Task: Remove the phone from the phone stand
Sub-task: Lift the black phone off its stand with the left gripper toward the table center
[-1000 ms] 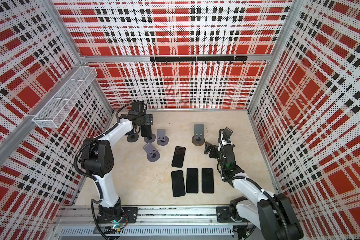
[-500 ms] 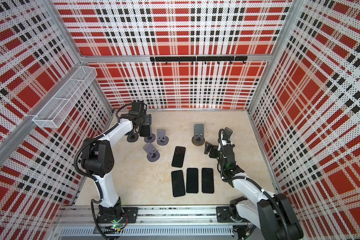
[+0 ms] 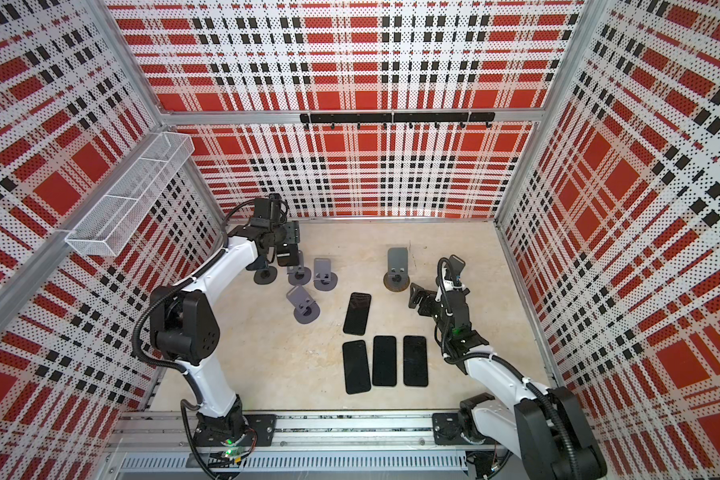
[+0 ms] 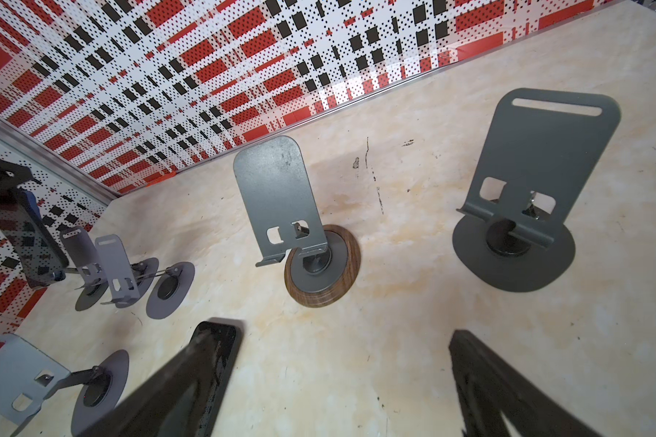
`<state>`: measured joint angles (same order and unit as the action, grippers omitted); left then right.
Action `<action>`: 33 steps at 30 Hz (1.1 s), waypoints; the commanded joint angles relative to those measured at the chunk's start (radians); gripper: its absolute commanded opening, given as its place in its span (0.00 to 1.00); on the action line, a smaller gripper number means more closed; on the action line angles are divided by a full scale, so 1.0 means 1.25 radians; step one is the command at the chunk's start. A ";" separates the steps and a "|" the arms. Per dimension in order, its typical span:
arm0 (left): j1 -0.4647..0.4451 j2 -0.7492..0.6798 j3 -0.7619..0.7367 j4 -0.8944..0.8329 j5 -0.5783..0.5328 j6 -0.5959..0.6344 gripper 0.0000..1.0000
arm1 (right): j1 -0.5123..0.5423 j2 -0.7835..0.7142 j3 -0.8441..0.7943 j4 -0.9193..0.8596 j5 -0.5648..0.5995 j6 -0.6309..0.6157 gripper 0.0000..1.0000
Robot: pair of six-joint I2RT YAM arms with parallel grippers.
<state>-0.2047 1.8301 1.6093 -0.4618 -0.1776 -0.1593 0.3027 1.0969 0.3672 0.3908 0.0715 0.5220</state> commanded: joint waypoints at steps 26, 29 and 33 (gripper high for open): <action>-0.288 -0.014 -0.020 0.098 0.211 -0.124 0.65 | 0.003 -0.050 -0.015 -0.010 0.045 0.001 1.00; -0.297 0.015 -0.005 0.099 0.199 -0.127 0.65 | 0.003 -0.055 -0.016 -0.013 0.051 0.001 1.00; -0.304 0.052 0.022 0.099 0.177 -0.127 0.64 | 0.003 -0.061 -0.018 -0.014 0.058 0.001 1.00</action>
<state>-0.5770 1.8751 1.5826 -0.3855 0.0635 -0.3103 0.3027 1.0420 0.3607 0.3847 0.1211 0.5217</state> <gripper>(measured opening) 0.760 0.998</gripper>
